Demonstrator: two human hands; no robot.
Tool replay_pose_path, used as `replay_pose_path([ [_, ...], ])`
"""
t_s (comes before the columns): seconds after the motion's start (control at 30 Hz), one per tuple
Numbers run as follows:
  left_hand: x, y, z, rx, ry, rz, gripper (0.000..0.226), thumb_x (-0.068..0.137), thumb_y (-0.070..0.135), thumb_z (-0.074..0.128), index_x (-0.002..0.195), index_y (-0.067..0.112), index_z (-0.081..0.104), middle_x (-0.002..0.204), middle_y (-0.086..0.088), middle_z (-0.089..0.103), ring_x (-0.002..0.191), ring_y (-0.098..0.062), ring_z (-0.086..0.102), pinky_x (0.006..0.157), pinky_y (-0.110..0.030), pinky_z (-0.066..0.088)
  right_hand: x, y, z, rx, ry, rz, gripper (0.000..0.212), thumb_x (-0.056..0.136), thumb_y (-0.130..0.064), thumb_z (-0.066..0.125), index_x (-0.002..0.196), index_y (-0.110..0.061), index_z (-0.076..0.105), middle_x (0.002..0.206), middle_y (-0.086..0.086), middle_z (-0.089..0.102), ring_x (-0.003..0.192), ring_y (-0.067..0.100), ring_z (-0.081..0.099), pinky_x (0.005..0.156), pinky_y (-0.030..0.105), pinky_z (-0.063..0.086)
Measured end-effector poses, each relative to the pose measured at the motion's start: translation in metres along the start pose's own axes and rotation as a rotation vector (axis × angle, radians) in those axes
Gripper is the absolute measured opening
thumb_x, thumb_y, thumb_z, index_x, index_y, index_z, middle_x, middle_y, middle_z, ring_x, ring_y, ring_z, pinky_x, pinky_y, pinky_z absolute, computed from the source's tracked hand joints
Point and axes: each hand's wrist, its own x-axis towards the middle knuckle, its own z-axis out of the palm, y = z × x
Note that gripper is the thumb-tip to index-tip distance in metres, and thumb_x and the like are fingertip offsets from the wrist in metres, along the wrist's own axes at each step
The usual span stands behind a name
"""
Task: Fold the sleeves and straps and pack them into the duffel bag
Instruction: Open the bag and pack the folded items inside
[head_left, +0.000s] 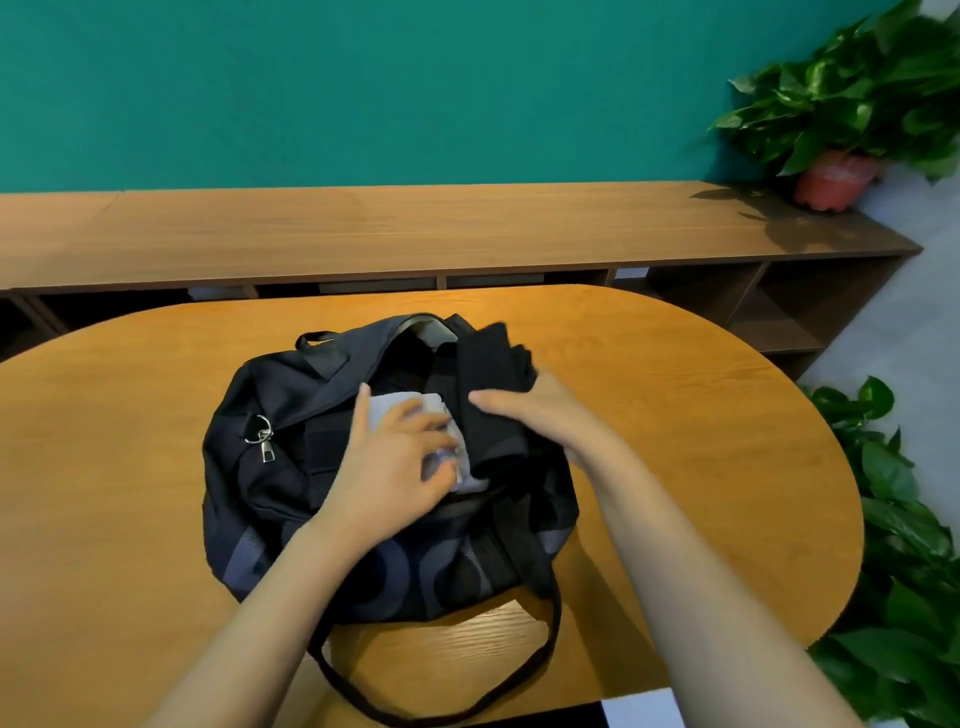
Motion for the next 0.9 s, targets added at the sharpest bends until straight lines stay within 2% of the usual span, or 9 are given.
replay_pose_path([
  [0.07, -0.002, -0.004, -0.008, -0.061, 0.266, -0.091, 0.042, 0.082, 0.041, 0.038, 0.096, 0.025, 0.074, 0.107, 0.013, 0.069, 0.120, -0.010, 0.051, 0.120, -0.042, -0.004, 0.006, 0.007, 0.015, -0.115, 0.027, 0.065, 0.112, 0.054, -0.068, 0.081, 0.144, -0.019, 0.036, 0.138, -0.001, 0.053, 0.118, 0.024, 0.057, 0.093, 0.043, 0.053],
  [0.13, 0.006, 0.007, -0.017, -0.189, 0.327, -0.113, 0.041, 0.088, 0.035, 0.039, 0.112, 0.021, 0.069, 0.116, 0.009, 0.067, 0.120, -0.008, 0.051, 0.121, -0.037, 0.002, 0.007, 0.011, 0.024, -0.230, 0.082, 0.109, 0.109, 0.070, -0.061, 0.076, 0.150, -0.012, 0.021, 0.144, 0.004, 0.046, 0.125, 0.029, 0.051, 0.096, 0.045, 0.049],
  [0.23, 0.025, 0.037, -0.013, -0.443, 0.088, -0.017, 0.049, 0.101, 0.037, 0.032, 0.147, 0.023, 0.040, 0.154, 0.006, 0.038, 0.144, -0.006, 0.025, 0.122, -0.035, 0.001, 0.005, 0.012, 0.032, -0.383, 0.093, 0.073, 0.099, 0.084, -0.055, 0.065, 0.153, -0.011, 0.010, 0.141, 0.009, 0.048, 0.115, 0.028, 0.057, 0.089, 0.044, 0.052],
  [0.37, 0.038, 0.045, 0.012, -0.500, -0.117, -0.044, 0.059, 0.097, 0.057, 0.016, 0.154, 0.042, 0.009, 0.163, 0.014, 0.006, 0.149, -0.003, -0.005, 0.121, -0.049, -0.005, -0.011, 0.014, 0.006, -0.257, -0.154, -0.025, 0.093, 0.085, -0.048, 0.069, 0.155, -0.018, 0.016, 0.146, 0.002, 0.041, 0.119, 0.016, 0.051, 0.096, 0.034, 0.050],
  [0.43, 0.038, 0.039, 0.019, -0.340, -0.127, -0.031, 0.057, 0.098, 0.058, 0.019, 0.153, 0.046, 0.011, 0.164, 0.013, 0.000, 0.150, -0.010, -0.009, 0.119, -0.055, -0.006, -0.023, 0.019, -0.015, -0.213, -0.271, -0.049, 0.089, 0.086, -0.046, 0.070, 0.156, -0.026, 0.019, 0.153, -0.007, 0.033, 0.136, 0.011, 0.037, 0.108, 0.031, 0.040],
  [0.53, 0.037, 0.039, 0.025, -0.047, -0.110, 0.009, 0.051, 0.103, 0.050, 0.026, 0.152, 0.045, 0.016, 0.163, 0.012, -0.011, 0.149, -0.025, -0.016, 0.117, -0.059, -0.010, -0.031, 0.031, -0.032, -0.117, -0.289, -0.083, 0.065, 0.096, -0.030, 0.061, 0.152, -0.029, 0.027, 0.143, -0.018, 0.035, 0.133, -0.002, 0.031, 0.099, 0.017, 0.036],
  [0.7, 0.040, 0.039, 0.034, 0.098, -0.104, 0.212, 0.052, 0.097, 0.044, 0.018, 0.143, 0.041, 0.043, 0.163, 0.014, 0.009, 0.149, -0.036, -0.014, 0.114, -0.064, -0.012, -0.026, 0.047, -0.032, 0.030, 0.145, -0.272, 0.037, 0.101, -0.003, 0.044, 0.121, -0.030, 0.060, 0.120, -0.015, 0.063, 0.118, 0.005, 0.056, 0.099, 0.023, 0.047],
  [0.8, 0.041, 0.038, 0.032, 0.115, -0.115, 0.182, 0.057, 0.094, 0.054, 0.017, 0.129, 0.036, 0.057, 0.157, 0.012, 0.029, 0.149, -0.039, -0.005, 0.115, -0.063, -0.011, -0.010, 0.049, -0.033, -0.115, 0.295, -0.366, 0.037, 0.101, -0.002, 0.041, 0.116, -0.031, 0.059, 0.114, -0.017, 0.062, 0.115, 0.009, 0.055, 0.098, 0.030, 0.044],
  [0.9, 0.037, 0.036, 0.034, 0.102, -0.090, 0.162, 0.053, 0.095, 0.055, 0.021, 0.125, 0.034, 0.059, 0.155, 0.011, 0.034, 0.149, -0.039, -0.002, 0.116, -0.060, -0.010, 0.012, 0.033, -0.032, -0.413, 0.240, -0.551, 0.047, 0.098, 0.003, 0.039, 0.123, -0.031, 0.059, 0.112, -0.020, 0.060, 0.114, 0.005, 0.047, 0.099, 0.035, 0.044],
])
